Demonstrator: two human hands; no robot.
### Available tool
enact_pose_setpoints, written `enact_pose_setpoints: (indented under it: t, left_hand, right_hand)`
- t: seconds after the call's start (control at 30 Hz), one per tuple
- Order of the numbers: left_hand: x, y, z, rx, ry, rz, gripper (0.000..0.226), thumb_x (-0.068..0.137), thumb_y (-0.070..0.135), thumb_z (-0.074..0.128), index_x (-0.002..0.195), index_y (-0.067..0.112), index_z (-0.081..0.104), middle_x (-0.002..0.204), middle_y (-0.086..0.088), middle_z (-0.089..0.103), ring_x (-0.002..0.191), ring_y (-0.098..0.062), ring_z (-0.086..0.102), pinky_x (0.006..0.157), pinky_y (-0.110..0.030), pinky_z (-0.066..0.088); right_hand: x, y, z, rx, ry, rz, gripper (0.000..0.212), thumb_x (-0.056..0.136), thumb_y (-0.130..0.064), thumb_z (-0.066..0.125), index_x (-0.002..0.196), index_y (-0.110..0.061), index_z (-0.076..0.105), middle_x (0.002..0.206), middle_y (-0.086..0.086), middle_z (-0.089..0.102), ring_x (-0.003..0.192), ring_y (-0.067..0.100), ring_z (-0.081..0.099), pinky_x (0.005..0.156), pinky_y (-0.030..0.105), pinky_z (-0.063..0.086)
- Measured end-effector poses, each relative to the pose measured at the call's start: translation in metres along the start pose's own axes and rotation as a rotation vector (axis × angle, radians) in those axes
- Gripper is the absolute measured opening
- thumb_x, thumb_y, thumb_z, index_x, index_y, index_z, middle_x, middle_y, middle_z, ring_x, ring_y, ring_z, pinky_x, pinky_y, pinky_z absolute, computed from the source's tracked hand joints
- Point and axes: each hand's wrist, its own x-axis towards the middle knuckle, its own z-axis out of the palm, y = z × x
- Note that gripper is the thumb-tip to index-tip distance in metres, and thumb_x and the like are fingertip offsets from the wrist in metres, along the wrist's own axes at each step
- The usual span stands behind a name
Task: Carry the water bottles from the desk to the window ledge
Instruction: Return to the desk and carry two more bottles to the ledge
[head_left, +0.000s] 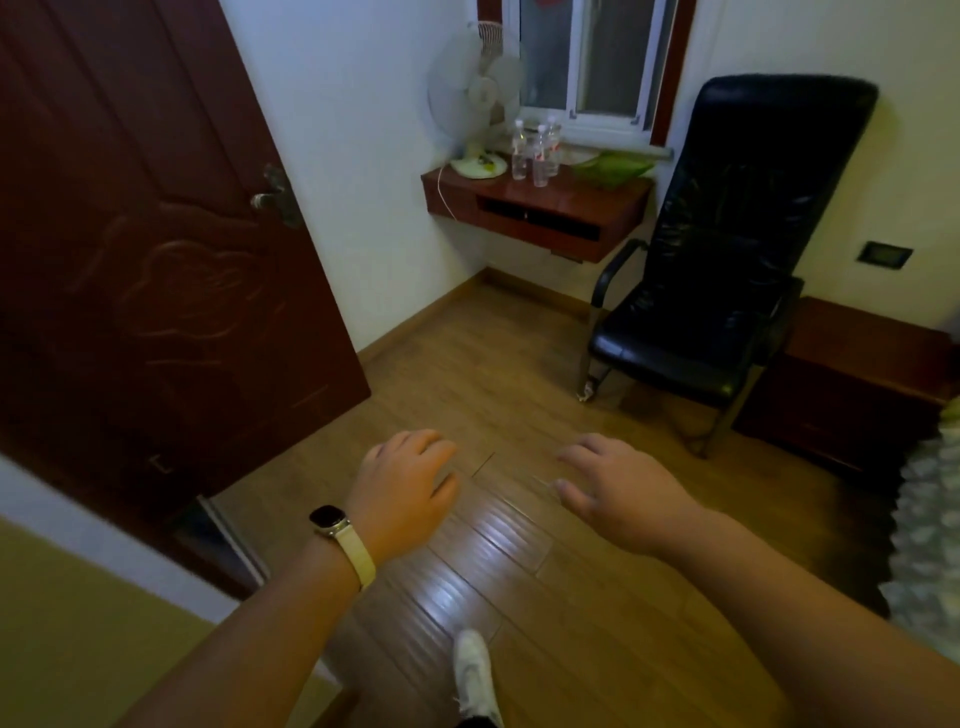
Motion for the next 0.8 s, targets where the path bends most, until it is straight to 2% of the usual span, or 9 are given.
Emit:
enact_pose_setpoints:
  t: [0.27, 0.4, 0.67, 0.8]
  left_hand:
    - [0.143, -0.093, 0.027, -0.078, -0.024, 0.010, 0.036, 0.093, 0.043, 0.046, 0.122, 0.029, 0.061, 0.132, 0.004, 0.059, 0.126, -0.018, 0.050, 0.099, -0.042, 0.040]
    - [0.212, -0.133, 0.022, -0.060, 0.000, 0.068, 0.039, 0.091, 0.045, 0.042, 0.121, 0.029, 0.061, 0.131, 0.003, 0.060, 0.124, -0.019, 0.052, 0.098, -0.043, 0.042]
    - [0.300, -0.176, 0.025, -0.064, -0.008, 0.092, 0.045, 0.091, 0.051, 0.035, 0.124, 0.032, 0.058, 0.133, 0.006, 0.058, 0.126, -0.017, 0.050, 0.100, -0.042, 0.041]
    - [0.340, -0.194, 0.041, -0.055, -0.050, 0.070, 0.038, 0.093, 0.046, 0.042, 0.123, 0.031, 0.059, 0.137, 0.006, 0.055, 0.129, -0.018, 0.047, 0.101, -0.041, 0.038]
  right_hand:
    - [0.157, 0.012, 0.001, -0.118, 0.011, 0.042, 0.052, 0.089, -0.060, 0.035, 0.132, -0.033, 0.049, 0.132, -0.009, 0.052, 0.117, 0.010, 0.052, 0.090, 0.030, 0.048]
    - [0.230, 0.014, -0.020, -0.169, 0.094, 0.087, 0.055, 0.085, -0.062, 0.033, 0.129, -0.035, 0.051, 0.130, -0.010, 0.055, 0.115, 0.009, 0.055, 0.088, 0.028, 0.048]
    - [0.324, 0.025, -0.035, -0.167, 0.090, 0.078, 0.050, 0.091, -0.060, 0.039, 0.132, -0.035, 0.050, 0.134, -0.010, 0.052, 0.118, 0.009, 0.052, 0.091, 0.029, 0.047]
    - [0.371, 0.038, -0.031, -0.133, 0.064, 0.060, 0.050, 0.092, -0.059, 0.041, 0.134, -0.033, 0.049, 0.137, -0.009, 0.050, 0.122, 0.010, 0.050, 0.094, 0.029, 0.045]
